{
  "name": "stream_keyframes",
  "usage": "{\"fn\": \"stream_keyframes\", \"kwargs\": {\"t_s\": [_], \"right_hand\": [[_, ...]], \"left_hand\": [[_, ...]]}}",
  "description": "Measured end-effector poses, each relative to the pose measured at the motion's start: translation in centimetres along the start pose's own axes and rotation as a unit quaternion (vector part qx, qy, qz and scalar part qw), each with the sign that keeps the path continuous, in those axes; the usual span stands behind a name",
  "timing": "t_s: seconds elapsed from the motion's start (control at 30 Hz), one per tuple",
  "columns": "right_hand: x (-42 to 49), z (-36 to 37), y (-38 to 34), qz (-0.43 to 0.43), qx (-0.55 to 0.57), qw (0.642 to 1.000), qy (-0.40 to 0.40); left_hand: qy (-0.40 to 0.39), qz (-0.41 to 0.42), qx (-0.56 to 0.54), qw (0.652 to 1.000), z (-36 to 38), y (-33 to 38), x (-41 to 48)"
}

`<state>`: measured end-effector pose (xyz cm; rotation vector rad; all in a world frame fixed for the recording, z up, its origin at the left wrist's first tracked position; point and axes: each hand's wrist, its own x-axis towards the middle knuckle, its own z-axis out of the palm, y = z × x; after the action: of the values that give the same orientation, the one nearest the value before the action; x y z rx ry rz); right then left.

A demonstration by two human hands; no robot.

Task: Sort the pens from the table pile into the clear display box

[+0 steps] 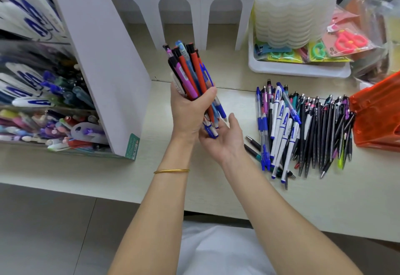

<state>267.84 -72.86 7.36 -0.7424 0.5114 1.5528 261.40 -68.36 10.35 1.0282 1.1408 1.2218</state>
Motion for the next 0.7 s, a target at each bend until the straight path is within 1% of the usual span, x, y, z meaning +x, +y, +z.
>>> {"fn": "stream_keyframes", "kwargs": {"t_s": [0.1, 0.2, 0.27, 0.3, 0.33, 0.37, 0.43, 0.47, 0.5, 0.53, 0.57, 0.6, 0.67, 0.7], "right_hand": [[0.1, 0.4, -0.2, -0.004, 0.022, 0.999, -0.024], [-0.2, 0.3, 0.0, -0.001, 0.013, 1.0, -0.026], [0.3, 0.0, 0.2, 0.016, -0.003, 0.999, -0.048], [0.5, 0.0, 0.4, 0.02, -0.037, 0.998, -0.055], [0.8, -0.1, 0.6, 0.004, -0.092, 0.994, -0.052], [1.0, -0.3, 0.7, -0.035, -0.164, 0.985, -0.042], [1.4, -0.9, 0.0, -0.139, -0.305, 0.942, 0.003], [1.2, -1.2, -0.7, -0.187, -0.336, 0.923, -0.004], [1.0, -0.9, -1.4, -0.22, -0.355, 0.907, -0.044], [0.4, -0.5, -1.9, -0.236, -0.376, 0.89, -0.103], [-0.2, 0.2, -2.2, -0.238, -0.411, 0.867, -0.151], [-0.5, 1.0, -2.1, -0.237, -0.462, 0.835, -0.181], [-1.2, 1.9, -1.6, -0.263, -0.555, 0.766, -0.192], [-1.4, 1.8, -1.1, -0.287, -0.577, 0.742, -0.185]], "left_hand": [[-0.016, -0.01, -0.003, 1.0, -0.3, -0.3, -0.6], [-0.045, -0.014, 0.012, 0.999, -0.6, -0.3, -1.0], [-0.071, -0.021, 0.021, 0.997, -0.6, -0.2, -1.5], [-0.078, -0.024, 0.023, 0.996, -0.6, -0.1, -1.7], [-0.081, -0.023, 0.032, 0.996, -0.7, -0.1, -1.8], [-0.082, -0.017, 0.044, 0.996, -0.9, -0.2, -1.8], [-0.086, -0.005, 0.071, 0.994, -1.5, -0.6, -1.6], [-0.087, 0.006, 0.084, 0.993, -1.8, -0.7, -1.6], [-0.082, 0.011, 0.091, 0.992, -2.1, -0.9, -1.7], [-0.071, 0.009, 0.096, 0.993, -2.2, -1.1, -1.8], [-0.058, 0.01, 0.099, 0.993, -2.2, -1.4, -1.7], [-0.048, 0.02, 0.106, 0.993, -2.1, -1.9, -1.6], [-0.049, 0.037, 0.109, 0.992, -2.1, -2.6, -1.5], [-0.054, 0.04, 0.109, 0.992, -2.1, -3.0, -1.4]]}}
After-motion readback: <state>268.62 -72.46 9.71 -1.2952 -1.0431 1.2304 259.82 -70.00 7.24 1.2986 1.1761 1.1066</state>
